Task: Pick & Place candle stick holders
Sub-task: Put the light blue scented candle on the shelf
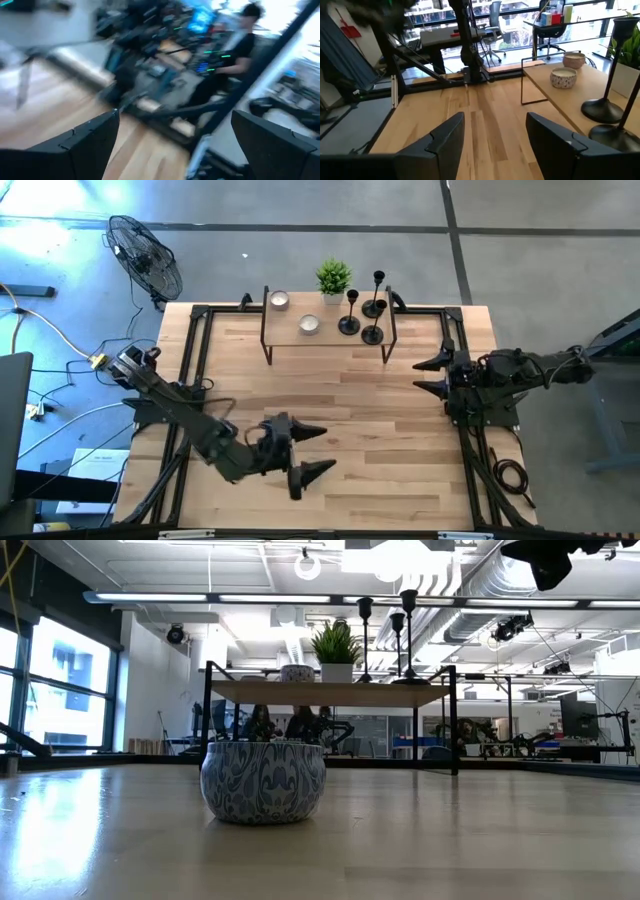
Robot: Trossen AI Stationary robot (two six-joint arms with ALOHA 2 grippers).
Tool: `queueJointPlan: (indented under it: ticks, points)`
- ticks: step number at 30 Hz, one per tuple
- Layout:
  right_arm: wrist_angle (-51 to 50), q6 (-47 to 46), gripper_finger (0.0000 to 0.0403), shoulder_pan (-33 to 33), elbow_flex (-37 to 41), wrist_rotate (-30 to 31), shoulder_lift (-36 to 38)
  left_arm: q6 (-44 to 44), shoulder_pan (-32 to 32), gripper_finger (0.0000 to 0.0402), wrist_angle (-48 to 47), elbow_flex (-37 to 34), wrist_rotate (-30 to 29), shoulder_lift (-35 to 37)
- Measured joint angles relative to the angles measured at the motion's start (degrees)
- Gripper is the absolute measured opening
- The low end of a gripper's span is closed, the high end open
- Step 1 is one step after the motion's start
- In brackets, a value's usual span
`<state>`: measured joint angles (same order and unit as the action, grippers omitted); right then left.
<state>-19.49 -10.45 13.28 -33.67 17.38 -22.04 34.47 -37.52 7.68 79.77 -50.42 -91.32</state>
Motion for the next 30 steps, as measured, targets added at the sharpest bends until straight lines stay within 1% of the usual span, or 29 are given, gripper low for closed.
queueJointPlan:
  ticks: [4, 5, 7, 11, 13, 14, 15, 16, 17, 19, 20, 23, 25, 28, 30]
  points:
    - [0.00, 0.41, 0.0206, 0.00, 0.00, 0.01, 0.00, -10.60, 0.00, 0.0376, -0.84, 11.87, 8.04, -1.15]
    - [-0.02, 0.41, 0.0206, 0.00, 0.00, -0.07, 0.00, -12.98, 0.00, 0.0376, -2.09, 15.38, 9.15, -2.12]
    - [-0.01, 0.41, 0.0206, 0.00, 0.00, -0.51, 0.00, -16.23, 0.00, 0.0376, -7.28, 23.41, 9.60, -5.25]
    - [-0.05, 0.12, 0.0206, 0.00, 0.00, -1.59, 0.00, -16.46, 0.18, 0.0376, -21.99, 42.33, 9.64, -14.00]
    - [-0.17, 0.08, 0.0206, 0.00, 0.00, -1.94, 0.00, -15.90, 1.09, 0.0376, -28.05, 51.80, 10.50, -18.88]
    - [-0.20, 0.08, 0.0206, 0.00, 0.00, -1.94, 0.00, -15.75, 1.33, 0.0376, -30.13, 55.36, 11.25, -21.14]
    - [-0.22, 0.03, 0.0206, 0.00, 0.00, -1.94, 0.00, -16.14, 1.90, 0.0376, -28.16, 54.88, 12.27, -21.90]
    - [-0.28, -0.01, 0.0206, 0.00, 0.00, -1.94, 0.02, -16.68, 2.93, 0.0376, -23.92, 52.00, 13.96, -21.48]
    - [-0.28, -0.01, 0.0206, 0.00, 0.00, -1.96, 0.07, -16.91, 3.07, 0.0376, -24.16, 50.42, 15.14, -21.30]
    - [-0.53, -0.19, 0.0206, 0.00, 0.00, -2.49, 0.14, -13.30, 3.98, 0.0376, -29.91, 49.96, 17.80, -21.16]
    - [-0.51, -0.63, 0.0206, 0.00, 0.00, -2.70, 0.22, -9.72, 4.29, 0.0376, -34.41, 50.25, 18.12, -20.89]
    - [-1.12, -1.41, 0.0206, 0.02, 0.00, -2.99, 0.39, 1.95, 4.92, 0.0376, -47.57, 50.62, 16.95, -20.27]
    - [-1.38, -1.45, 0.0206, 0.02, 0.00, -2.99, 0.39, 7.92, 5.38, 0.0376, -55.19, 50.55, 17.23, -20.78]
    - [-1.33, -1.36, 0.0206, 0.02, 0.00, -2.99, 0.39, 13.67, 5.74, 0.0376, -63.00, 50.34, 20.65, -21.67]
    - [-1.32, -1.26, 0.0206, 0.02, 0.00, -2.84, 0.39, 16.10, 6.12, 0.0376, -66.99, 50.41, 24.27, -21.50]
